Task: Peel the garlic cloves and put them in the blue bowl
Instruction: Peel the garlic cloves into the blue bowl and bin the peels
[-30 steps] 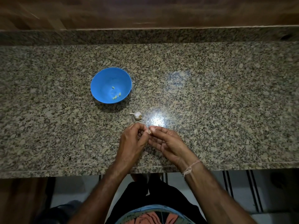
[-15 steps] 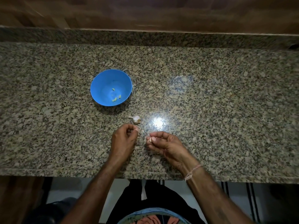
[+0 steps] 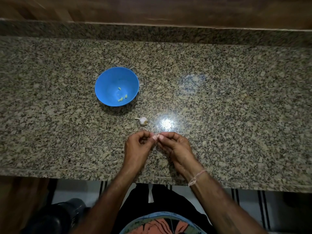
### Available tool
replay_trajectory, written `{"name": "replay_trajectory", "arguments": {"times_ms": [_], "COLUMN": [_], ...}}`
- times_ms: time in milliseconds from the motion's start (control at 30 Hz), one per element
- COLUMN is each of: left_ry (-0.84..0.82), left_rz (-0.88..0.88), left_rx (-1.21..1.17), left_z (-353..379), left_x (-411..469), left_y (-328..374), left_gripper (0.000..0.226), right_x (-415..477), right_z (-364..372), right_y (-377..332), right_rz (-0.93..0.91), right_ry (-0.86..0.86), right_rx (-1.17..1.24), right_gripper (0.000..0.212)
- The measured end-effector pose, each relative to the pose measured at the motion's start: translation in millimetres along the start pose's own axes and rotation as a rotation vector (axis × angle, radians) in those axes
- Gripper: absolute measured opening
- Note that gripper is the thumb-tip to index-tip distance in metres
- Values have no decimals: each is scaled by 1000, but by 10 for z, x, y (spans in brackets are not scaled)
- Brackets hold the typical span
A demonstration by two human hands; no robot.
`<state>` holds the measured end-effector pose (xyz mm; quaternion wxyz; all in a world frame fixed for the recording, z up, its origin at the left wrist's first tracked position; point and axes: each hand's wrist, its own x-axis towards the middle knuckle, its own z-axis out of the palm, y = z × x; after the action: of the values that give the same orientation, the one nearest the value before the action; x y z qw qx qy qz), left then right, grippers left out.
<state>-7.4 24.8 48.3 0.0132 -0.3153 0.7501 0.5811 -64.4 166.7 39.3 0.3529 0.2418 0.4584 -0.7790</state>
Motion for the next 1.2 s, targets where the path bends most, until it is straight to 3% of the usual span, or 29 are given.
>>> {"name": "replay_trajectory", "arguments": {"times_ms": [200, 500, 833, 1033, 1200], "left_ry": [6, 75, 76, 0, 54], "left_rz": [-56, 17, -42, 2, -59], "left_rx": [-99, 30, -194, 54, 95], "left_z": [52, 60, 60, 57, 63], "left_x": [-15, -42, -106, -131, -137], "left_y": [9, -17, 22, -64, -117], "left_gripper": [12, 2, 7, 14, 18], "right_x": [4, -101, -166, -170, -162], "right_z": [-5, 9, 96, 55, 56], "right_y": [54, -55, 84, 143, 111], "right_rz": [-40, -269, -305, -317, -199], "right_ry": [-45, -73, -45, -63, -3], "right_rx": [-22, -535, -384, -381, -141], "right_gripper": [22, 18, 16, 15, 17]}}
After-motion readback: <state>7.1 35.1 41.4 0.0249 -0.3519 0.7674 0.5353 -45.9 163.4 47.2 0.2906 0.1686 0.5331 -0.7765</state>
